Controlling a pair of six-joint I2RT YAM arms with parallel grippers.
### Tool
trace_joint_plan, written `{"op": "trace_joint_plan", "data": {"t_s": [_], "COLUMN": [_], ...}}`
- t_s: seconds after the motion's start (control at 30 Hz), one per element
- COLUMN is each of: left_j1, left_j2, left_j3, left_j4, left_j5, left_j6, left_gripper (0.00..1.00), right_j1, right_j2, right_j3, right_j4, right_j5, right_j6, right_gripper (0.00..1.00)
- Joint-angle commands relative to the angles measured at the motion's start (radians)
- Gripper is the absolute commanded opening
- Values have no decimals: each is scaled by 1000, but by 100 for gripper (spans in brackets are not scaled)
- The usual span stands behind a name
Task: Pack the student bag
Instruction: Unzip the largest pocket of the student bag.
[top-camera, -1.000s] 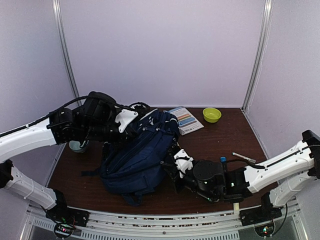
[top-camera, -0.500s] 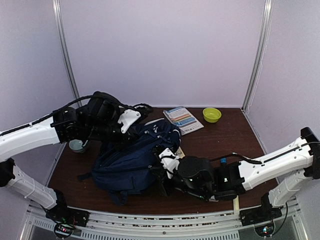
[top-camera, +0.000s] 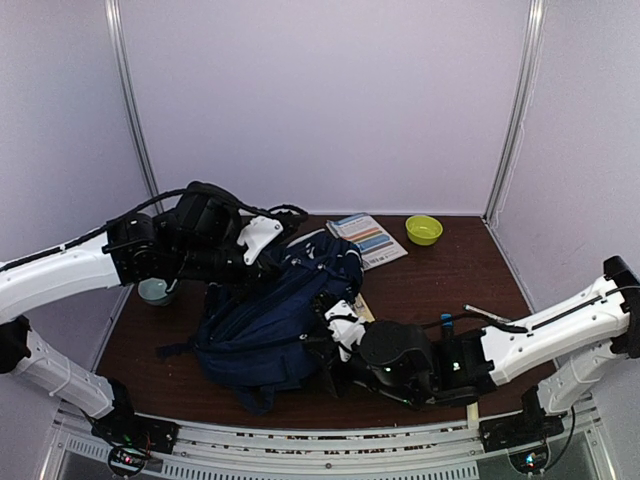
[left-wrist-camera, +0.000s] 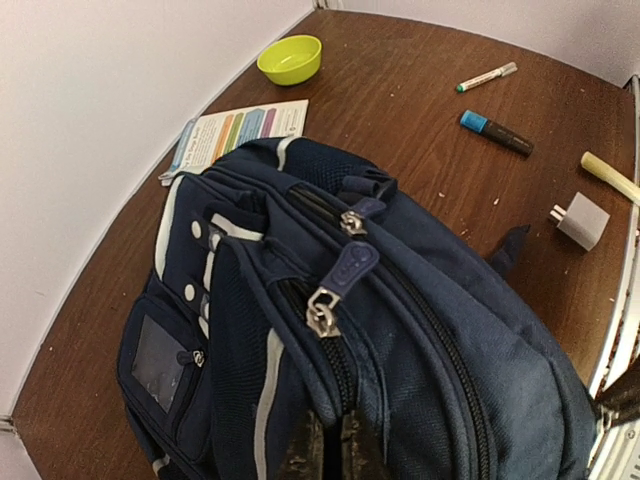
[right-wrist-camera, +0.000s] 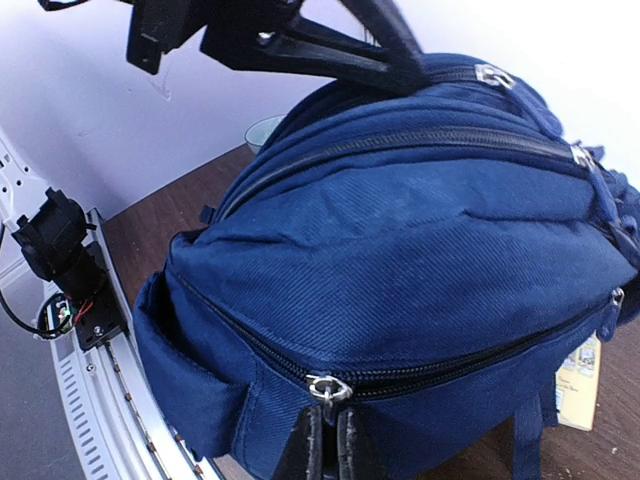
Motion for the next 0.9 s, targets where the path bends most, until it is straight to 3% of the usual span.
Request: {"op": "trace_joint_plan", "data": {"t_s": [0.0, 0.1, 0.2, 0.27, 0.67, 0.87], "left_j1": [6, -8, -43, -62, -147, -154], "left_j2": [-9, 17, 18, 18, 9, 69], "left_j3": [81, 127, 132, 134, 17, 43], "left_j4": [29, -15, -31, -46, -97, -95], "left_j5": [85, 207, 219, 206, 277, 348], "left_j6": [5, 10, 25, 29, 30, 8], "left_gripper": [4, 32, 65, 73, 62, 50], "right_j1": [8, 5, 2, -2, -21, -22], "right_j2": [-173, -256, -300, -311, -378, -382], "right_j3": [-92, -162, -204, -210, -242, -246], "right_j4": [-1, -5, -12, -22, -34, -33], "right_j5": [119, 158, 188, 197, 230, 229], "right_j6": [-6, 8, 6, 2, -36, -32], "right_gripper": [0, 0, 0, 0, 0, 0]}}
